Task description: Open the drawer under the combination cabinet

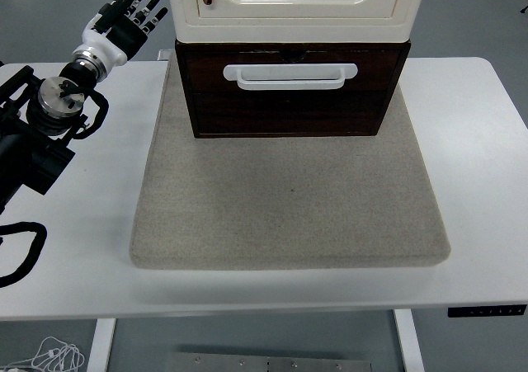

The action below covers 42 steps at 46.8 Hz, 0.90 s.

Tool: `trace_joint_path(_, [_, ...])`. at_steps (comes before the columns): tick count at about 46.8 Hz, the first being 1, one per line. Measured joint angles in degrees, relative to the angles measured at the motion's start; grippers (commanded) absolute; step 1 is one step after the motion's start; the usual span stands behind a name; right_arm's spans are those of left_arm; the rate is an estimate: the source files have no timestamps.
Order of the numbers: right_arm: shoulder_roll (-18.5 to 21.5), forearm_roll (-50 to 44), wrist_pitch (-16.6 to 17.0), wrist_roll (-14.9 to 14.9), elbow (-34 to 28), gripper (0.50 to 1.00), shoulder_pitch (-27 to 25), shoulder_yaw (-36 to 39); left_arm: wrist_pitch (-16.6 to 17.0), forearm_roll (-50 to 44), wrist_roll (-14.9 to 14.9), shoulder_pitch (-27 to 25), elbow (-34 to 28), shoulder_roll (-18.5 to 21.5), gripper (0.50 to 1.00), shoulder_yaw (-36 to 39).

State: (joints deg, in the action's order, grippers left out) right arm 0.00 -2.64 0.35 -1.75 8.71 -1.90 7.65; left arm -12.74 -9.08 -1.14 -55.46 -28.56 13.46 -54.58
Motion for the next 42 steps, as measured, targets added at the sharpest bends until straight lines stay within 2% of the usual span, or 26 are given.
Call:
trace_joint_path(31, [0.00, 0.00, 0.00, -0.01, 0.00, 0.926, -0.03, 0.00, -0.02, -0.41, 0.00, 0.03, 0.09, 1.38, 1.000, -0.67])
trace_joint_path(42, [0.00, 0.00, 0.00, 0.00, 0.01, 0.926, -0.02, -0.01, -1.34, -1.19, 0.00, 0.01, 1.37, 2.56, 1.000, -1.29])
